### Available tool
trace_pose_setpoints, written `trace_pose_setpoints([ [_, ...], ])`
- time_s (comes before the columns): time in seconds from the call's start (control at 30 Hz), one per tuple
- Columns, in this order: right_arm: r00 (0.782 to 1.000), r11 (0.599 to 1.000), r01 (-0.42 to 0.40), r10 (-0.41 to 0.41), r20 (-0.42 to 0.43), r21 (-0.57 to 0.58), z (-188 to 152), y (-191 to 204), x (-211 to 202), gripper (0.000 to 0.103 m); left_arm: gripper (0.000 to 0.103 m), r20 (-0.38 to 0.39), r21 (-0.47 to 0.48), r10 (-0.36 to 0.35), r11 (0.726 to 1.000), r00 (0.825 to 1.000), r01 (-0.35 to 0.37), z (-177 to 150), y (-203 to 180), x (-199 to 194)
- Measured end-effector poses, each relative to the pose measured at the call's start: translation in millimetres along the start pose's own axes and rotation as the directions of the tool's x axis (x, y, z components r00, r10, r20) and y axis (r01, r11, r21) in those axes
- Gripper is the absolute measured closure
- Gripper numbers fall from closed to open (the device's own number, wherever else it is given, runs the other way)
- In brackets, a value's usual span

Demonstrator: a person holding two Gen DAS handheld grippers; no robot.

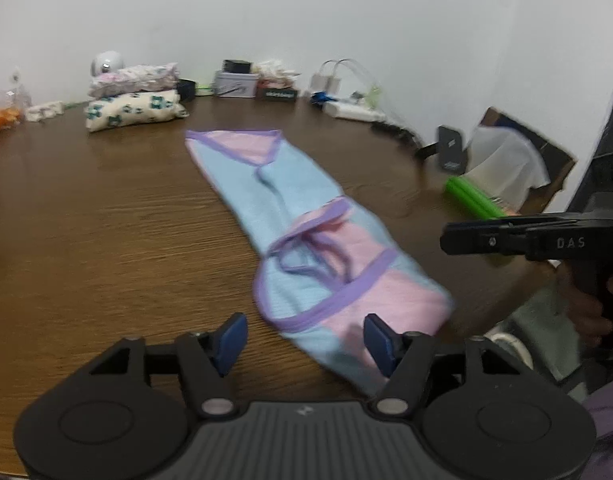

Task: Fold clothes
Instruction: 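Open the right tool to release the folded end onto the strip, then grasp the pink folded end with the left tool and fold it over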

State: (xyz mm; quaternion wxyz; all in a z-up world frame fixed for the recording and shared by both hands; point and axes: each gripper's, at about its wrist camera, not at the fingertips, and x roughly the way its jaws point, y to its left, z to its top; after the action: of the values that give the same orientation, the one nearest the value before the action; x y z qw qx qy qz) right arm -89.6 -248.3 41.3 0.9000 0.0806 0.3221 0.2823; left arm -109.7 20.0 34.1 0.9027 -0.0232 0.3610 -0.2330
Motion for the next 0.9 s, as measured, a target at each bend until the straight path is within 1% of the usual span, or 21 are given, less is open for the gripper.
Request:
trace_pose_setpoints([
  [0.07,0.999,0.999,-0.044,0.044,0.003,-0.011,6.1,-1.3,2.7,0.061,0.037,0.004,-0.019,-0.015,1.0,1.0,0.015,2.5,-0.5,8.3],
  [0.17,0.998,0.999,-0.046,0.045,-0.041,-0.013,12.1,-3.9,30.0,0.062,0.037,-0.015,-0.07,-0.019,0.997,1.0,0.018,4.2,-1.1,18.6],
  [0.2,0.997,0.999,-0.044,0.044,-0.061,-0.008,12.5,-4.5,38.9,0.063,0.039,-0.013,-0.08,-0.022,0.997,1.0,0.021,4.4,-1.5,20.5],
  [0.27,0.994,0.999,-0.046,0.046,-0.096,-0.001,10.8,-3.4,52.9,0.063,0.05,-0.008,-0.102,-0.029,0.994,1.0,0.028,4.8,-1.9,23.8],
  [0.3,0.992,0.999,-0.047,0.047,-0.114,0.002,10.0,-2.8,59.9,0.07,0.064,0.0,-0.118,-0.03,0.993,1.0,0.03,4.9,0.6,23.7],
  [0.33,0.992,0.999,-0.051,0.052,-0.117,0.006,8.2,-1.9,62.2,0.086,0.072,-0.001,-0.147,-0.035,0.989,0.999,0.035,4.7,5.2,25.2],
  [0.37,0.992,0.998,-0.059,0.06,-0.11,0.01,5.6,-0.6,61.2,0.089,0.072,-0.002,-0.175,-0.04,0.984,0.999,0.039,4.4,9.8,26.7],
  [0.4,0.992,0.998,-0.067,0.068,-0.104,0.014,3.1,0.6,60.3,0.093,0.078,-0.003,-0.204,-0.045,0.978,0.999,0.043,4.1,14.4,28.3],
  [0.43,0.993,0.997,-0.072,0.073,-0.092,0.013,2.0,2.1,57.6,0.097,0.093,-0.004,-0.231,-0.048,0.972,0.999,0.046,3.8,18.6,29.5],
  [0.47,0.994,0.997,-0.076,0.076,-0.077,0.01,1.9,3.8,53.7,0.097,0.097,-0.001,-0.255,-0.043,0.966,0.999,0.042,3.8,21.7,29.5],
  [0.5,0.995,0.997,-0.08,0.08,-0.062,0.006,1.9,5.5,49.8,0.097,0.097,0.004,-0.272,-0.04,0.962,0.999,0.04,3.9,24.0,28.9],
  [0.57,0.996,0.996,-0.087,0.086,-0.032,-0.002,1.8,8.9,42.0,0.097,0.099,0.039,-0.258,-0.055,0.964,0.998,0.063,5.4,21.5,22.6],
  [0.63,0.996,0.996,-0.091,0.091,-0.019,-0.008,2.7,11.5,37.5,0.097,0.1,0.068,-0.257,-0.074,0.962,0.995,0.089,6.8,18.7,18.3],
  [0.73,0.996,0.996,-0.093,0.093,0.004,-0.009,3.5,12.2,33.7,0.097,0.101,0.099,-0.279,-0.106,0.952,0.989,0.13,8.4,19.3,17.6],
  [0.83,0.995,0.996,-0.09,0.09,0.036,-0.006,4.5,11.8,26.6,0.098,0.102,0.119,-0.308,-0.143,0.935,0.983,0.174,12.1,23.4,20.7],
  [0.9,0.995,0.997,-0.082,0.082,0.059,-0.004,5.5,11.6,20.7,0.098,0.102,0.145,-0.295,-0.15,0.937,0.978,0.187,20.0,22.2,20.5],
])
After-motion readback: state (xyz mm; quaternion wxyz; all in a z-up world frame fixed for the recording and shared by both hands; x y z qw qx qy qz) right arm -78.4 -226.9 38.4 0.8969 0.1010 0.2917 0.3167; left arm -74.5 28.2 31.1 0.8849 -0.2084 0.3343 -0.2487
